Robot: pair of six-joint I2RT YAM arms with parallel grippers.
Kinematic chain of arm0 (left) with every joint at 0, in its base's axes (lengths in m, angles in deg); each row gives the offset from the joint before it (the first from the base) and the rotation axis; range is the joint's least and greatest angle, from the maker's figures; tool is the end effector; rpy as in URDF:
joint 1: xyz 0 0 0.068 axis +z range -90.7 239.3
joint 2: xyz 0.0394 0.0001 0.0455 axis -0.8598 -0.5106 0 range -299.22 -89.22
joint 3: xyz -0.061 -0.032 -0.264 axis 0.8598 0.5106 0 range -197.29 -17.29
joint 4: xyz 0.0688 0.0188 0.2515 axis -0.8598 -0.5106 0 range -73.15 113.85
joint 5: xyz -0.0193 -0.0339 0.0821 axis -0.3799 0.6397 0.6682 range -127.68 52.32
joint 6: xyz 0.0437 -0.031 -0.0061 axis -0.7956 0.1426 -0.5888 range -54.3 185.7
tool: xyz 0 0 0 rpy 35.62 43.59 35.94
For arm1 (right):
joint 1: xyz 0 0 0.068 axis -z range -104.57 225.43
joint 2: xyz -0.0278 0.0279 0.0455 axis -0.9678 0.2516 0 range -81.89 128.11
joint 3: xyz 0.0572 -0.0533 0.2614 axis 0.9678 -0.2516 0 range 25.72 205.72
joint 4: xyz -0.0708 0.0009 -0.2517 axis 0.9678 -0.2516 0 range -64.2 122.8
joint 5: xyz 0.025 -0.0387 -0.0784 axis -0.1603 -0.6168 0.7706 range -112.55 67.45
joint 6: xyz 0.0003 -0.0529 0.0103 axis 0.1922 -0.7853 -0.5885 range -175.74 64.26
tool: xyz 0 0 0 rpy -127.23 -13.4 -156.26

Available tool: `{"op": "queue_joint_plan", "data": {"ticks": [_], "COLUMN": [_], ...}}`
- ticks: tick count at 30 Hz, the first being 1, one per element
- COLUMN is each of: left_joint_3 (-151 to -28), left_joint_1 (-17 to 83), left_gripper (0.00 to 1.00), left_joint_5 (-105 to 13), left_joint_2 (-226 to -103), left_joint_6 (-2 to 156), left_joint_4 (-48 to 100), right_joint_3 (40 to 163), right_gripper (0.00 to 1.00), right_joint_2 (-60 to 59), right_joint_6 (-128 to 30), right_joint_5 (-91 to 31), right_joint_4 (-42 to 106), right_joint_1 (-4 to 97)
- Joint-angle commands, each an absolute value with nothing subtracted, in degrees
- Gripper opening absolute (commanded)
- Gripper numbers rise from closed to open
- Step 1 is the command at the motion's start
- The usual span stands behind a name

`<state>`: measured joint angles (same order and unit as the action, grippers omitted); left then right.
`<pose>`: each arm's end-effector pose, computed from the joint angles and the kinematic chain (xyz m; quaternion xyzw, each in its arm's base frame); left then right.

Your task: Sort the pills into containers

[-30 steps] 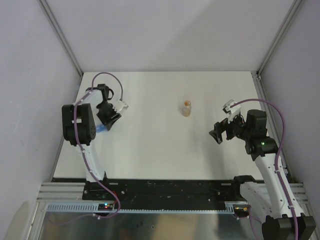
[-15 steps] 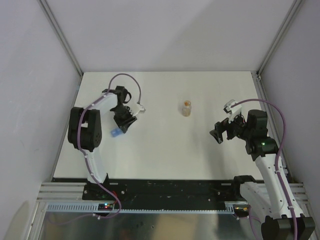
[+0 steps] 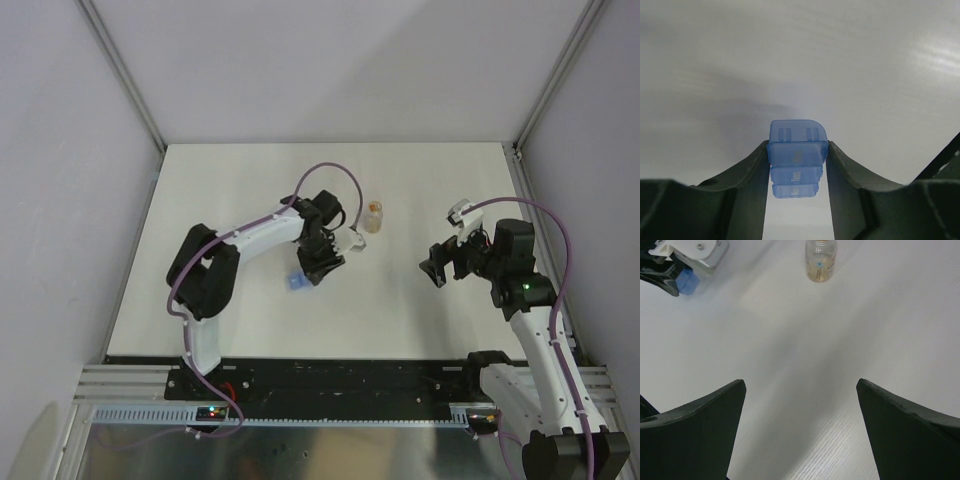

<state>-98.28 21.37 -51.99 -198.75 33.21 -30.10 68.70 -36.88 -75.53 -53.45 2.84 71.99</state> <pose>0.2836 -0.2321 0.1904 0.5775 0.8043 -0.1272 0.0589 0.1676 0.0283 0.2962 -0.2962 0.7997 0.1641 0.4957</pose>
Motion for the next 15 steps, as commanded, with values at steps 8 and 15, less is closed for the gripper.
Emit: {"op": "queue_joint_plan", "data": {"ticks": [8, 15], "left_joint_3": [-111.63, -114.19], "left_joint_1": [15.61, 12.65], "left_gripper": [0.43, 0.50], "left_joint_5": [-50.78, -49.19], "left_joint_2": [-207.54, -210.84], "left_joint_6": [47.88, 48.96], "left_joint_4": [-26.21, -26.21], "right_joint_3": [69.48, 69.48], "right_gripper": [1.00, 1.00], "right_joint_2": [-35.88, -35.71], "right_joint_6": [-75.98, -75.94], "right_joint_5": [-53.38, -53.37], "right_joint_4": [2.98, 2.89], "right_joint_1": [72.60, 72.74]}}
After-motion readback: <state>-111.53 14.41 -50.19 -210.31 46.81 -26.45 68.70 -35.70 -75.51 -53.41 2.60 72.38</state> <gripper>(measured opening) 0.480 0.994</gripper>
